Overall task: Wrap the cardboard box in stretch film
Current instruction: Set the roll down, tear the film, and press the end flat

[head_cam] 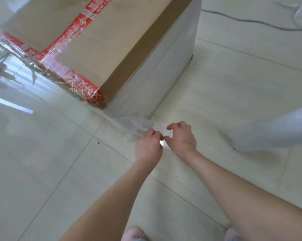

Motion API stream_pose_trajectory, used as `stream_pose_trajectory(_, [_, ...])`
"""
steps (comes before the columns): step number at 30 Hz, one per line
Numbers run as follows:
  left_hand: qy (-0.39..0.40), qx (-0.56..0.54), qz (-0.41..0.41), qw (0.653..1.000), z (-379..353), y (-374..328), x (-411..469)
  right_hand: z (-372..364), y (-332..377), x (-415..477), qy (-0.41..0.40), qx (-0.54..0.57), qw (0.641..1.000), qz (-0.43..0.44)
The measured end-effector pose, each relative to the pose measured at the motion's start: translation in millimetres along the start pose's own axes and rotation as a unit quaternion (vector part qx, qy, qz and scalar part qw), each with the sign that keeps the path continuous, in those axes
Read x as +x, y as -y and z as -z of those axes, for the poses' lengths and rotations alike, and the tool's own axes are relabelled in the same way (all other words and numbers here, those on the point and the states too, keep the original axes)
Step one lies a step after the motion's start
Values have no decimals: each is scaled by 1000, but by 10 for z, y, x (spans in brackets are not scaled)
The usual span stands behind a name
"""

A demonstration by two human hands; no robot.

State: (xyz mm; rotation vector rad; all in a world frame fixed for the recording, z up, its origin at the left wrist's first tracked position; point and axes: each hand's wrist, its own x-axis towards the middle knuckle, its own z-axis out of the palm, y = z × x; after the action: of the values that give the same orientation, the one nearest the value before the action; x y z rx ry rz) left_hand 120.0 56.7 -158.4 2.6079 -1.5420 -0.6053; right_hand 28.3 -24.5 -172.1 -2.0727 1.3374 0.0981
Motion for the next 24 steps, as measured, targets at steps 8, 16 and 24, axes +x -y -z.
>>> stream_pose_trajectory(8, [-196, 48, -145, 969, -323, 455, 366, -671, 132, 467, -31, -52, 988, 143])
stream_pose_trajectory(16, [-286, 214, -249, 900, 102, 534, 538, -744, 523, 833, -126, 13, 976, 179])
stream_pose_trajectory(24, [-128, 312, -107, 935, 622, 446, 315, -313, 779, 716, -12, 230, 943, 240])
